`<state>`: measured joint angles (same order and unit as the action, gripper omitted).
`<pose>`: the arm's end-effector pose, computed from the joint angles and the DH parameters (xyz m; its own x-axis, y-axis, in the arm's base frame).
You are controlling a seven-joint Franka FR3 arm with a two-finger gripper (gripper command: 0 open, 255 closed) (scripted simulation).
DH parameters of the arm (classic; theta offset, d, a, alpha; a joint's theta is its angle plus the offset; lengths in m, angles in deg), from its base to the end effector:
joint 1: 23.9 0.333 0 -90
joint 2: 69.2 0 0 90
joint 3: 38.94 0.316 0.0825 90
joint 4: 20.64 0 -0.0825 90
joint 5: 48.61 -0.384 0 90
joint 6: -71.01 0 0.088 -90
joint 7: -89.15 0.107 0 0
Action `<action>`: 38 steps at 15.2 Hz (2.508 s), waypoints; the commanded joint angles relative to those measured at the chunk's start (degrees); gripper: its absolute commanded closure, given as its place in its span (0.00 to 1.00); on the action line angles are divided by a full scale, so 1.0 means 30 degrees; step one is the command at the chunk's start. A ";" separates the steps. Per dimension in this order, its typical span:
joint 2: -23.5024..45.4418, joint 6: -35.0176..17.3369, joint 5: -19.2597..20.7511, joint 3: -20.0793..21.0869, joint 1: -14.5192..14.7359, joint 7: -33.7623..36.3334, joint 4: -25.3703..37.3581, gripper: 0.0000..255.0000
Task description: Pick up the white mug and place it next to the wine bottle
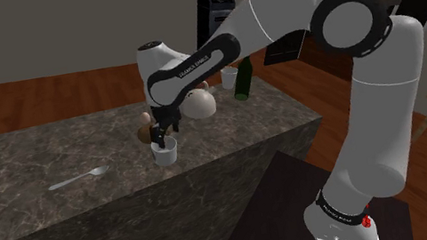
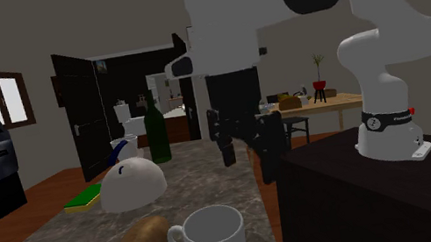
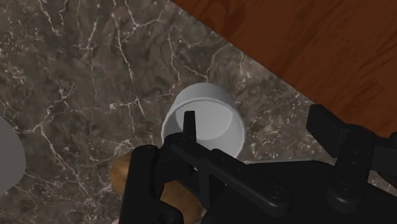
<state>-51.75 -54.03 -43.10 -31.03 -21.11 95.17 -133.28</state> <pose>0.5895 0.1048 0.3128 0.9878 0.1332 -0.0811 0.1369 -0.9897 0.0412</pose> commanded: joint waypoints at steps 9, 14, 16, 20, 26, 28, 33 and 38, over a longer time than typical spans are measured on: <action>0.5892 -0.0744 0.1162 -0.0373 0.0792 0.0559 0.4733 0.00; 0.6557 -0.1615 0.1294 -0.0472 0.0806 0.0640 0.4525 0.00; 0.6561 -0.1612 0.1294 -0.0472 0.0806 0.0640 0.4532 0.00; 0.6561 -0.1611 0.1294 -0.0472 0.0806 0.0640 0.4532 0.00; 0.6561 -0.1607 0.1294 -0.0472 0.0807 0.0640 0.4535 1.00; 0.6561 -0.1607 0.1294 -0.0472 0.0807 0.0640 0.4535 1.00; 0.6381 -0.1446 0.1265 -0.0450 0.0792 0.0616 0.4518 1.00; 0.5516 -0.0590 0.1118 -0.0348 0.0727 0.0491 0.4516 1.00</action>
<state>-34.78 -56.33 -39.67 -32.12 -18.87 96.75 -119.84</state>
